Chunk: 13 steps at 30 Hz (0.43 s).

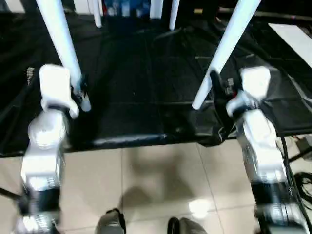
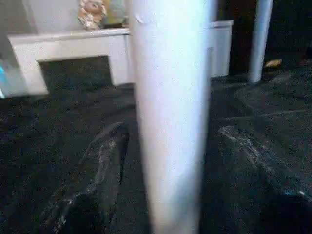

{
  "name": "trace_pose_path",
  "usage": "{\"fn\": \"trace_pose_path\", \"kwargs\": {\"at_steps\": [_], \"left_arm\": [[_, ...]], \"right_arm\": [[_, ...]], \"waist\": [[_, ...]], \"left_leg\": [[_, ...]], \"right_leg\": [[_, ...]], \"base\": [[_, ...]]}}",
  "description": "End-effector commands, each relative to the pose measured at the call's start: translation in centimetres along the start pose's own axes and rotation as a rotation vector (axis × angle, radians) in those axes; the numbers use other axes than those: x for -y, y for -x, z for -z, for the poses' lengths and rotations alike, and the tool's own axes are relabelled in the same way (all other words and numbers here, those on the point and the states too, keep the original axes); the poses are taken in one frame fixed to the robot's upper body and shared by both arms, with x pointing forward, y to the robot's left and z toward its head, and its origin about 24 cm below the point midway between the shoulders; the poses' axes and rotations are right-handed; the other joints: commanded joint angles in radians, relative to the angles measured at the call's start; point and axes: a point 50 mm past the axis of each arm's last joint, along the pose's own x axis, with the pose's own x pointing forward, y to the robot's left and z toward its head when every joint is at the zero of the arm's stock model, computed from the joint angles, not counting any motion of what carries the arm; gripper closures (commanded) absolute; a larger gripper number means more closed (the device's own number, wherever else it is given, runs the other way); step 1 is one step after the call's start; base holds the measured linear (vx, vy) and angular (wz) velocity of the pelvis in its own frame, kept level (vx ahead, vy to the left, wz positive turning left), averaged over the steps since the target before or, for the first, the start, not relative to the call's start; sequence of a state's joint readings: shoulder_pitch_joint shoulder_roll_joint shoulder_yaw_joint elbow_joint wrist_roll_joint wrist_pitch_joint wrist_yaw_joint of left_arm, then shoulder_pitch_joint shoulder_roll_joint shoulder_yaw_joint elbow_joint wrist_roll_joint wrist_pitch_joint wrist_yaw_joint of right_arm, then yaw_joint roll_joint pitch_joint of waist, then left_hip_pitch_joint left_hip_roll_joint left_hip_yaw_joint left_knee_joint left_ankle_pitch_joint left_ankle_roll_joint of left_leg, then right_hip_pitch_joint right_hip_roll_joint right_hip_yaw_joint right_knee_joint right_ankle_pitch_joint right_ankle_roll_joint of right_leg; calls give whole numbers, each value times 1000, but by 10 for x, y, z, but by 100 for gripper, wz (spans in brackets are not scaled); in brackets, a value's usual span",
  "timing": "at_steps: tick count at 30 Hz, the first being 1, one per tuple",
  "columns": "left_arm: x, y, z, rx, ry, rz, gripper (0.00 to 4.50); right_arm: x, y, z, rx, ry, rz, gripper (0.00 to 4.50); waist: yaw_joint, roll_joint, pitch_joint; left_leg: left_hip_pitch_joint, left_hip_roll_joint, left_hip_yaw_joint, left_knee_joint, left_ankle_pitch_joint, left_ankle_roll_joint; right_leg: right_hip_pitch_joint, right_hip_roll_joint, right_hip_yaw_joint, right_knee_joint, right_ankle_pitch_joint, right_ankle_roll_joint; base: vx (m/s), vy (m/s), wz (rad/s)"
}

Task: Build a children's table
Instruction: Flip table

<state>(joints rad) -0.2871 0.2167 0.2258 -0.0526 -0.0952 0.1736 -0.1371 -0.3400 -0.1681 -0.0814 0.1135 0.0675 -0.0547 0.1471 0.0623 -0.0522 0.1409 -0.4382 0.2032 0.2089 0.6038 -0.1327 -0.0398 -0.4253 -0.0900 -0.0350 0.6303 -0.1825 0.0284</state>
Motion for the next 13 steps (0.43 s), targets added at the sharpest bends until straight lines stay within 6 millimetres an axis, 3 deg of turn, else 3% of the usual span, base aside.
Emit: {"fn": "trace_pose_path", "kwargs": {"at_steps": [1, 2, 3, 4, 5, 7, 8, 11, 12, 13], "left_arm": [[1, 9, -3, 51, 54, 12, 121], [1, 18, -1, 66, 77, 5, 121], [1, 18, 0, 67, 77, 2, 121], [-1, 21, 1, 65, 74, -8, 121], [-2, 28, 6, 46, 75, -12, 121], [3, 33, 11, 12, 92, -1, 121], [8, 38, 17, -56, 56, -30, 121], [18, 43, 20, -127, -37, -50, 121], [19, 43, 19, -116, -31, -55, 121], [19, 42, 18, -103, -25, -53, 121]], "right_arm": [[-2, 12, 3, 6, -12, -22, 119], [-7, 22, 8, -11, -51, -53, 119], [-7, 23, 8, -13, -54, -56, 119], [-9, 26, 9, -21, -69, -68, 119], [-13, 32, 11, -45, -96, -82, 119], [-14, 36, 13, -90, -109, -84, 119], [-14, 41, 17, -152, -129, -67, 119], [-13, 44, 21, -241, -126, -35, 119], [-13, 44, 20, -239, -112, -38, 119], [-13, 43, 19, -234, -104, -43, 119]], "waist": [[2, 26, -105], [2, 28, -105], [2, 28, -105], [-1, 28, -103], [-3, 34, -105], [-8, 33, -105], [-7, 38, -110], [-9, 41, -110], [-9, 41, -111], [-10, 39, -113]], "left_leg": [[54, 22, -18, -76, -308, -24], [58, 25, -21, -81, -387, -38], [58, 25, -21, -81, -387, -38], [59, 26, -24, -84, -431, -48], [60, 25, -28, -85, -460, -55], [55, 24, -32, -89, -472, -62], [65, 23, -33, -86, -507, -72], [66, 20, -37, -85, -525, -84], [78, 16, -37, -78, -563, -92], [82, 13, -39, -73, -575, -95]], "right_leg": [[38, -29, 30, -71, -121, -174], [34, -33, 31, -84, -224, -154], [34, -33, 31, -84, -224, -154], [30, -31, 29, -91, -282, -138], [30, -31, 29, -97, -323, -120], [33, -29, 26, -97, -367, -101], [26, -31, 26, -105, -443, -81], [20, -30, 24, -115, -511, -46], [7, -31, 21, -130, -582, -28], [4, -32, 18, -137, -611, -22]], "base": [[0, 0, 0], [0, 0, 0], [0, 0, 0], [0, 0, 0], [0, 0, 0], [0, 0, 0], [0, 0, 0], [0, 0, 0], [0, 0, 0], [0, 0, 0]]}}
